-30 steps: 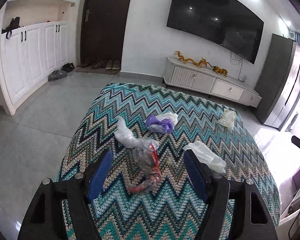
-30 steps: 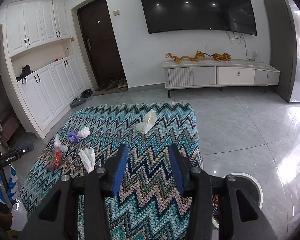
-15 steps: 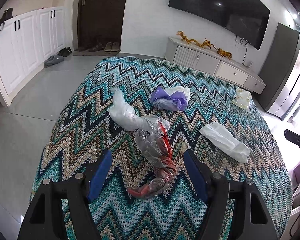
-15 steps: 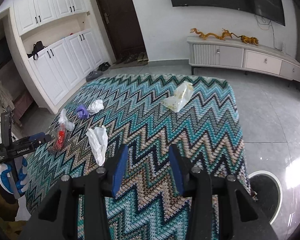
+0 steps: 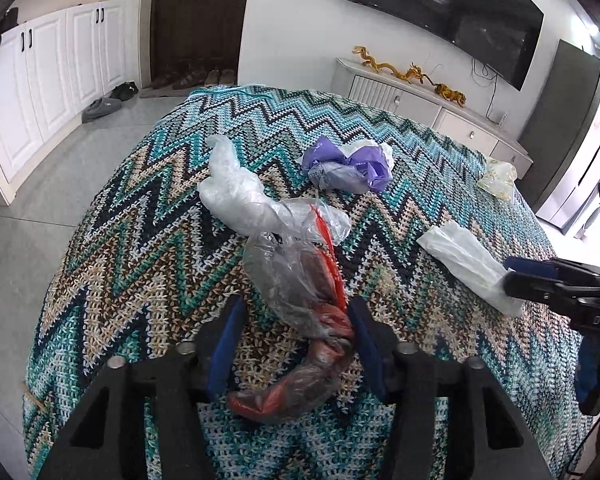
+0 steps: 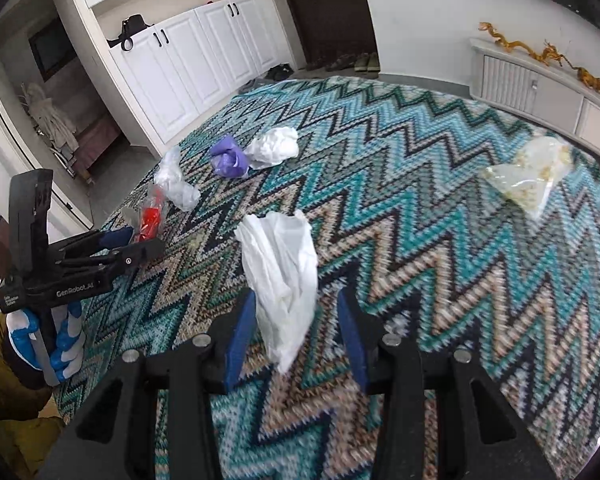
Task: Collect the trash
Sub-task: 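Grasp the clear bag with red strip with the left tool while the right tool grasps a white tissue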
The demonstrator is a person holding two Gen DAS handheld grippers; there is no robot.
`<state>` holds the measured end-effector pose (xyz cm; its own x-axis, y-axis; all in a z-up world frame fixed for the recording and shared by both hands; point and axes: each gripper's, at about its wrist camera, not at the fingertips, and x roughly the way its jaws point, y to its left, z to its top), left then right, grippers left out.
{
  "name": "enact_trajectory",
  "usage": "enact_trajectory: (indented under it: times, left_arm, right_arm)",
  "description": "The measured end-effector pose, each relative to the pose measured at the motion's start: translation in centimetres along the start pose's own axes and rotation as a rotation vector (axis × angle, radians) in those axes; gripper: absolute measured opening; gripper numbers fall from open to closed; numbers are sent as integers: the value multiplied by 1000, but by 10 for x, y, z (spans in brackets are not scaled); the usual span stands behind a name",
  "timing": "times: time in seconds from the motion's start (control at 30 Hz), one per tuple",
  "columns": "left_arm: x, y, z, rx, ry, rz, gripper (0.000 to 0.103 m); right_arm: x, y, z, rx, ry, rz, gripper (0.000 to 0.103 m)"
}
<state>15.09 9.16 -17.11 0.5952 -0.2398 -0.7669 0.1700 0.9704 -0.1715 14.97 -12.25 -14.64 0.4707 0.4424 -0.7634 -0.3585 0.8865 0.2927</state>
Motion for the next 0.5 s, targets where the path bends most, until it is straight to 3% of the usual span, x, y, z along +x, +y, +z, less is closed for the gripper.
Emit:
enact_trajectory:
  times: [0.07,0.13,0.2,0.27,0.33,0.5]
  left_arm:
    - [-1,4,-2,-22,-7,-9,28]
    - [-3,8,-3,-41,-11,-12,22]
    - [-4,9,-4,-51,-14,-7,20]
    - [-5,8,-4,-52,-16,3,19]
    - [-8,7,-4,-48,-14,11,19]
    - [-22,4,-6,-49,-13,-4,18]
  right_arm:
    - [9,-1,1,18,9,23,40]
    - [16,-1,1,26,18,32,38]
    - [17,1,-1,23,23,49,32]
    - [15,4,-4,10,29,54,17]
    - [10,4,-8,5,24,52,11]
    - [-14,-1,-15,34,-32,49,8]
